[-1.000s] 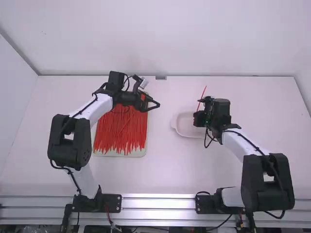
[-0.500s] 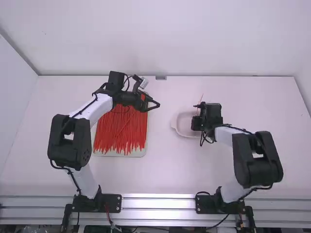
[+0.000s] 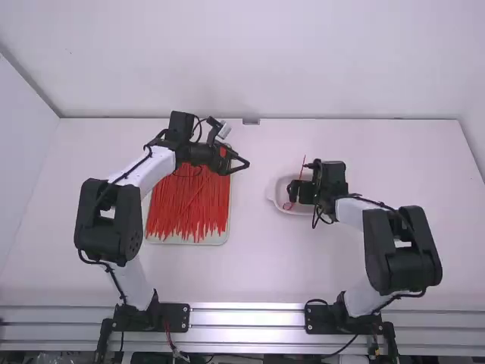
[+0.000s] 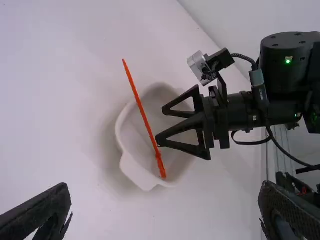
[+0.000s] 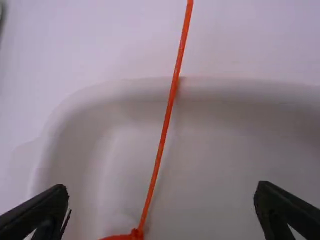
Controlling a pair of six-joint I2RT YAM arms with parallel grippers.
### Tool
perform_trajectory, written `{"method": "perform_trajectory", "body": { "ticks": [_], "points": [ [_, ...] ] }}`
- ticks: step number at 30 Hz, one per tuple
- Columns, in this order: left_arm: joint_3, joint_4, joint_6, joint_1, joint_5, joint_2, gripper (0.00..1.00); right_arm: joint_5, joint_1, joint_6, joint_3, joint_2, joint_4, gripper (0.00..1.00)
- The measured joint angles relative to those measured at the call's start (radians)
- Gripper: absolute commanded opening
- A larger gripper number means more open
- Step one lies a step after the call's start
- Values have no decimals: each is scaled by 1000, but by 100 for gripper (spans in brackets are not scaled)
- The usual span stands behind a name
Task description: Fasten the cable tie
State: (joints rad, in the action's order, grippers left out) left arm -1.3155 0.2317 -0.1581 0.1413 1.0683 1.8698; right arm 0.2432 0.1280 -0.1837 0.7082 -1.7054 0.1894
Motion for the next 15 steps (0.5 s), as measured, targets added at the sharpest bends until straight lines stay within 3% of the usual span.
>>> {"method": "perform_trajectory", "body": {
  "ticks": [5,15],
  "points": [
    [0,0,0,0,0,0,99,0,0,-1,-3,65,-67,99],
    [0,77,-19,-34,0,0,99,-23,30,3,-4,347,-253,99]
  ]
}}
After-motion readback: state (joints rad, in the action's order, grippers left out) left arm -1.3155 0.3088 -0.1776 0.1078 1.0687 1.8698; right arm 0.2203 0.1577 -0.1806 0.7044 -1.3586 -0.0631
